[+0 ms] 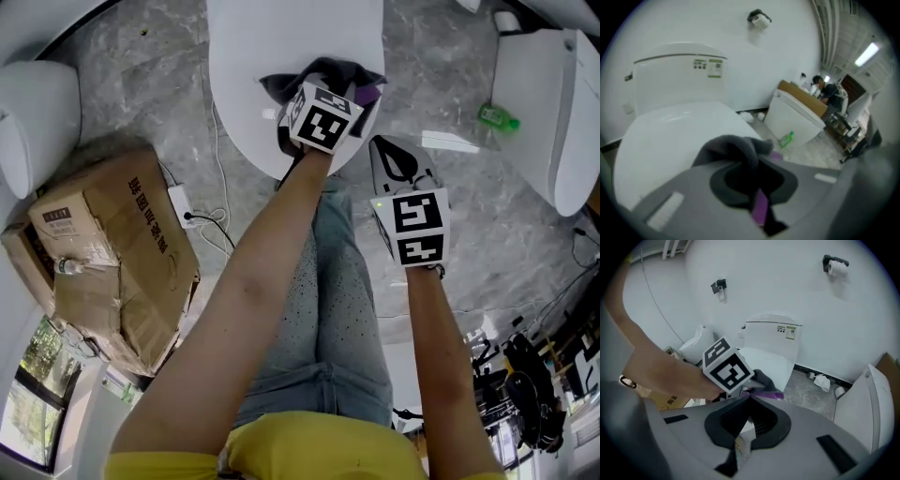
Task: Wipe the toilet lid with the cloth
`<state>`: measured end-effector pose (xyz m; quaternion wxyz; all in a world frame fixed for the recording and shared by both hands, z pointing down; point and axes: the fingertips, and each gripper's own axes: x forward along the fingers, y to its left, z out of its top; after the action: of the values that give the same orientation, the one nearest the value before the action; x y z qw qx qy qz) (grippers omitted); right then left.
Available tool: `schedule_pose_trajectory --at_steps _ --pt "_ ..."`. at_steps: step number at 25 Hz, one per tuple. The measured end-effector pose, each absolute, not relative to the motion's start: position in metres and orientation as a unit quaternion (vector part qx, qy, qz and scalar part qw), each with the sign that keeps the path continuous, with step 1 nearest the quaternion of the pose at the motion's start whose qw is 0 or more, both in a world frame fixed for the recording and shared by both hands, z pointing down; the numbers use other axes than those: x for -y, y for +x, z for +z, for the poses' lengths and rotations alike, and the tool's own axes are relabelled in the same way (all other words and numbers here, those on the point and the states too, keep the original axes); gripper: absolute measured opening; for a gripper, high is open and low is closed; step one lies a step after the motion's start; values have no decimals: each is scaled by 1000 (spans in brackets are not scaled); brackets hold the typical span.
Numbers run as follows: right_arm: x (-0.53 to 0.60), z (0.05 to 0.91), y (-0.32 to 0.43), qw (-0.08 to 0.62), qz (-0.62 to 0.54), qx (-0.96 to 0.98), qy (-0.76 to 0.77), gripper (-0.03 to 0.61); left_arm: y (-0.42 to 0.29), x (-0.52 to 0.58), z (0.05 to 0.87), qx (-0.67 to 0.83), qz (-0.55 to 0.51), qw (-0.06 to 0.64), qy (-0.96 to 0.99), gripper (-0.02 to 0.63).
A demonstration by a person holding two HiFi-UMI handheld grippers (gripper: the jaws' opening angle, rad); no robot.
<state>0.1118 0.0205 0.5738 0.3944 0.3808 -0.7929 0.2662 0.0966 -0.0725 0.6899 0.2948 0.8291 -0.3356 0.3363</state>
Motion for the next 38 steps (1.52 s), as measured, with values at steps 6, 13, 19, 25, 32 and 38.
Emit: schedule_pose_trajectory --at_steps 6,13,19,25,32,38 --pt "-33 570 124 395 268 791 382 15 101 17 694 309 335 301 838 18" --pt "-45 570 84 375 270 813 354 17 -67 -30 698 440 354 335 754 20" --pt "-63 570 78 376 272 816 344 15 -71 -59 701 483 350 345 725 17" --pt "-77 573 100 389 275 801 363 15 81 -85 707 335 341 359 802 18" --pt "-88 568 114 397 274 794 369 15 91 -134 714 279 367 381 802 17" --pt "-95 567 94 398 271 802 354 15 -10 -161 719 340 403 423 737 18"
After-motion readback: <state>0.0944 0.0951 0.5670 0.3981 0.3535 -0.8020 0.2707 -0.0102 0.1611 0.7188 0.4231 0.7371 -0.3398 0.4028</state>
